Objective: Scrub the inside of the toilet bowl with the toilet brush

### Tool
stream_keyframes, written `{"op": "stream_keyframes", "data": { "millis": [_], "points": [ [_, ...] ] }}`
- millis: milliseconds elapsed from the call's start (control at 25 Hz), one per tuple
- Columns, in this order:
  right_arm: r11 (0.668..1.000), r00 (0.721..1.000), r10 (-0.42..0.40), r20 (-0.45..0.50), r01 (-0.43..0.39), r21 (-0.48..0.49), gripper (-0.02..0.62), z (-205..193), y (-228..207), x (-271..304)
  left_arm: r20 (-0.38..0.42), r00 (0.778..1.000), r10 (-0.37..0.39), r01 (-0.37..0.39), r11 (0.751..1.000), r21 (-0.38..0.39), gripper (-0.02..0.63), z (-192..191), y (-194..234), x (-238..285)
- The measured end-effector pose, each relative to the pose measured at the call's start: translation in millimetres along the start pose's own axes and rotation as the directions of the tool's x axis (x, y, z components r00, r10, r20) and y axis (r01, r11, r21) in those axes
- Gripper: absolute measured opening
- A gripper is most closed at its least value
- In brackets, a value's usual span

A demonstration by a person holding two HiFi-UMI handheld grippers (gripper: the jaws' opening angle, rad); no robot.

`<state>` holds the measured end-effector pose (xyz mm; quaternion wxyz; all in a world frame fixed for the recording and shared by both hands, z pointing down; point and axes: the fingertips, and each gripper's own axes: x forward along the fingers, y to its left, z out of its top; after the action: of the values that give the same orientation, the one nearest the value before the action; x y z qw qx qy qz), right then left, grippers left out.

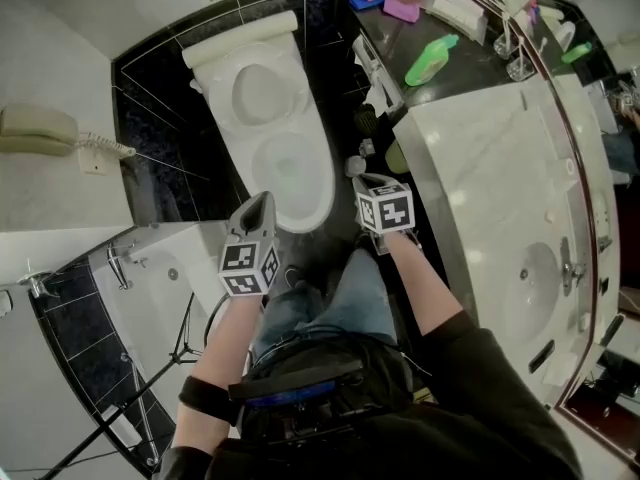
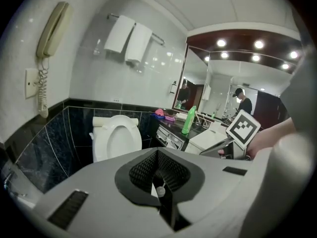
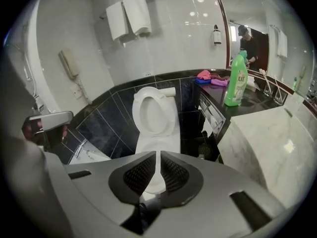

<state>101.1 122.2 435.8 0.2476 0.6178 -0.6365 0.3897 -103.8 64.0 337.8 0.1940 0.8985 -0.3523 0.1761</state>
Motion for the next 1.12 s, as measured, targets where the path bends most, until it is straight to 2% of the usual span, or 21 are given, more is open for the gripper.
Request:
{"op": "stream_keyframes", "data": {
  "millis": [120,280,360,520,560,800,1040,1120],
  "points": [
    [0.999,0.997,-0.039,-0.068,0.039,0.005,0.075,-13.5,-28.1,32.2,-0.029,0.999,-0.016,0.016,1.000,0.001,-0.006,-16.8,-4.2,20.5],
    [0.999,0.991,-0.045,-0.128,0.045,0.001,0.172,-29.7,-66.8,81.7,-0.047,0.999,-0.015,0.016,1.000,0.003,-0.006,-36.2,-12.2,52.7],
    [0.999,0.987,-0.043,-0.156,0.042,-0.009,0.193,-33.5,-86.2,110.1,-0.060,0.998,-0.006,0.006,1.000,0.007,-0.006,-45.8,-14.5,72.8],
    [0.998,0.971,-0.059,-0.231,0.054,-0.028,0.200,-46.1,-125.7,159.0,-0.093,0.996,-0.004,0.005,1.000,0.015,-0.006,-67.2,-28.1,113.0],
    [0.998,0.968,-0.065,-0.244,0.059,-0.033,0.222,-48.0,-135.6,171.8,-0.096,0.995,-0.006,0.008,1.000,0.021,-0.006,-71.6,-31.8,123.7],
    [0.998,0.966,-0.064,-0.252,0.059,-0.025,0.244,-45.8,-173.3,239.9,-0.131,0.990,-0.059,0.064,0.997,0.033,-0.006,-103.4,-61.5,188.8],
    [0.996,0.952,-0.075,-0.296,0.083,0.014,0.249,-77.4,-212.7,306.0,-0.152,0.985,-0.080,0.084,0.996,0.017,-0.006,-143.3,-68.4,252.5],
    [0.994,0.941,-0.102,-0.323,0.112,0.015,0.276,-94.0,-229.6,322.2,-0.155,0.983,-0.094,0.096,0.995,0.006,-0.006,-157.7,-72.2,270.3]
  ]
}}
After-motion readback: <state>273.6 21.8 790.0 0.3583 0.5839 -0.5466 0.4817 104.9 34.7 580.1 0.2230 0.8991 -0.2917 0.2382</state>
